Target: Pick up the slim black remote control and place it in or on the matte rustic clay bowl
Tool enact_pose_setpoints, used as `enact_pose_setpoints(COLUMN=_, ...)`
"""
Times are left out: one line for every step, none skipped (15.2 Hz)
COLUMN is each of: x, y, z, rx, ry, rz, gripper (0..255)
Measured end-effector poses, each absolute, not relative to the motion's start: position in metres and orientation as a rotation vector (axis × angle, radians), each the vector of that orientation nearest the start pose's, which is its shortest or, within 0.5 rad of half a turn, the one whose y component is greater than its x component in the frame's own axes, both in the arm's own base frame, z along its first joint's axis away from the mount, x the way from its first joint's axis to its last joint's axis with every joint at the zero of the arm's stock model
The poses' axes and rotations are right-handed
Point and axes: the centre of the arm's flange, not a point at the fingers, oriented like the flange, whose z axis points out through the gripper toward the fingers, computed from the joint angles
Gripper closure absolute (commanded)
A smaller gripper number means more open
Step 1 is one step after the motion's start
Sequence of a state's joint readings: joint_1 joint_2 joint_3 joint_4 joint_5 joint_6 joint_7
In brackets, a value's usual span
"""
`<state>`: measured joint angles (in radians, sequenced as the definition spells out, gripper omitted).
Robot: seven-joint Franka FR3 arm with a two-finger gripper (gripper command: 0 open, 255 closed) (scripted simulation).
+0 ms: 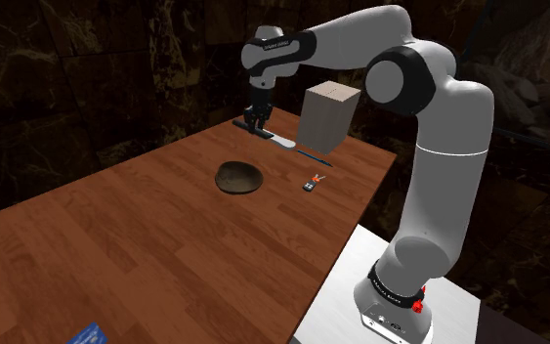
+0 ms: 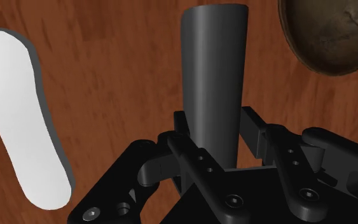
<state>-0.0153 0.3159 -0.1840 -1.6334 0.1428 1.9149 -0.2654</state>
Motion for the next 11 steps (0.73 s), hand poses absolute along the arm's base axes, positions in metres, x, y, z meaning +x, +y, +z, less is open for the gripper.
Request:
enact_pose_setpoints(x=0.636, y=-0.1, z=0.437, rx=-3.06, ry=-0.037, rz=0.015, gripper=255)
enact_pose_setpoints(x=0.63, y=-0.091, z=0.436, rx=-3.06, ry=-0.037, rz=0.014, gripper=255)
enact_pose_setpoints(x=0.624, y=-0.081, z=0.434, rx=-3.06, ry=-0.037, rz=0.015, gripper=255)
enact_pose_setpoints(x=0.615, y=-0.069, z=0.433, rx=-3.06, ry=-0.038, rz=0.016, gripper=255)
enact_pose_setpoints(x=0.607, y=-0.057, z=0.433, rx=-3.06, ry=-0.038, rz=0.015, gripper=255)
enact_pose_setpoints(x=0.6, y=-0.046, z=0.432, rx=-3.06, ry=-0.038, rz=0.015, gripper=255)
enact_pose_setpoints(x=0.592, y=-0.036, z=0.432, rx=-3.06, ry=-0.038, rz=0.015, gripper=255)
enact_pose_setpoints(x=0.586, y=-0.025, z=0.431, rx=-3.06, ry=-0.038, rz=0.015, gripper=255)
enact_pose_setpoints(x=0.578, y=-0.014, z=0.433, rx=-3.06, ry=-0.038, rz=0.016, gripper=255)
enact_pose_setpoints(x=0.57, y=-0.003, z=0.43, rx=-3.06, ry=-0.038, rz=0.016, gripper=255)
enact_pose_setpoints(x=0.561, y=0.006, z=0.432, rx=-3.06, ry=-0.038, rz=0.016, gripper=255)
